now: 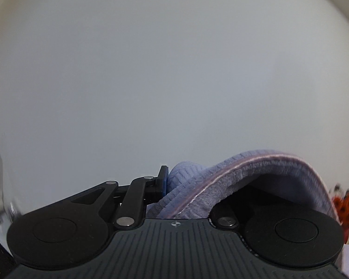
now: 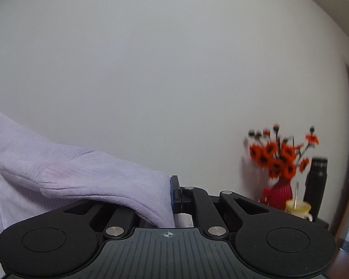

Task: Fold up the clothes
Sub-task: 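Carry the held lavender garment with both grippers toward the patterned table, then lower the lavender garment onto the patterned table and open both grippers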

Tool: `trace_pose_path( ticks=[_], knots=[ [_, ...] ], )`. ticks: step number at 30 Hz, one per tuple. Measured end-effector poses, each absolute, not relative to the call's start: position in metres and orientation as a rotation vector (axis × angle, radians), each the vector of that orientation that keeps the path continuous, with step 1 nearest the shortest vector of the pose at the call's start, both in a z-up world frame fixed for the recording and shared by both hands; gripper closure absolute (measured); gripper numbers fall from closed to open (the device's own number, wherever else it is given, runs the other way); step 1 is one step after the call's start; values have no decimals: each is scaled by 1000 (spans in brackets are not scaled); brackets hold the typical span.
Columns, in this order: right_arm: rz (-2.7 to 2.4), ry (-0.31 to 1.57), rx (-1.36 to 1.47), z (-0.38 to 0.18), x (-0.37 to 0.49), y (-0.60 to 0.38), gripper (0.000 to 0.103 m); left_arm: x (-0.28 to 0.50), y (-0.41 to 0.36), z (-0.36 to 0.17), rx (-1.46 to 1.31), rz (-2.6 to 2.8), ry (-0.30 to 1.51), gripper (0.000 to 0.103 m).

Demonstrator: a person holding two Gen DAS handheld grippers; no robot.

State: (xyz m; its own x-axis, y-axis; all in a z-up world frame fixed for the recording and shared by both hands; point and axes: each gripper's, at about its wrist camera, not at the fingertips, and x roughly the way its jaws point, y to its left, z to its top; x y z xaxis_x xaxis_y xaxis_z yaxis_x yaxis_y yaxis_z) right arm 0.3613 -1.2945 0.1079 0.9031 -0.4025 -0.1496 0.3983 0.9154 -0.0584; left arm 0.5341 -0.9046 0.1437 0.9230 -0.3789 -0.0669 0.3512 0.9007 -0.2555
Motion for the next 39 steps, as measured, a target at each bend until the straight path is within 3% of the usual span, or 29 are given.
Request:
trace_pose_path(
  ticks=[10,15,16,17,18,19,21,23,27,32,39],
  knots=[
    [-463,542,-132,-50,502,-1307,97,624,-1004,-23,28,-419,526,91],
    [-430,650,-115,-80,502,-1307,95,618,-1034,-49,101,-472,635,79],
    [-421,664,-124,-83,500,-1306,95,616,-1040,-52,129,-483,656,66],
    [-407,674,-142,-86,498,-1307,90,613,-1044,-56,156,-495,688,48],
    [-392,681,-165,-88,496,-1306,78,610,-1048,-57,174,-499,723,41],
    [-381,683,-196,-88,492,-1303,71,606,-1051,-55,182,-499,748,37],
    [-350,666,-247,-83,483,-1300,45,589,-1056,-48,193,-501,772,36],
    [-300,647,-260,-75,471,-1303,38,569,-1057,-42,216,-474,752,25],
    [-205,623,-227,-60,448,-1322,38,539,-1045,-15,221,-376,709,15],
    [-94,606,-137,-42,411,-1363,38,501,-1020,-2,147,-256,720,13],
    [-187,614,23,-52,354,-1413,38,440,-980,-37,104,-79,846,13]
  ],
)
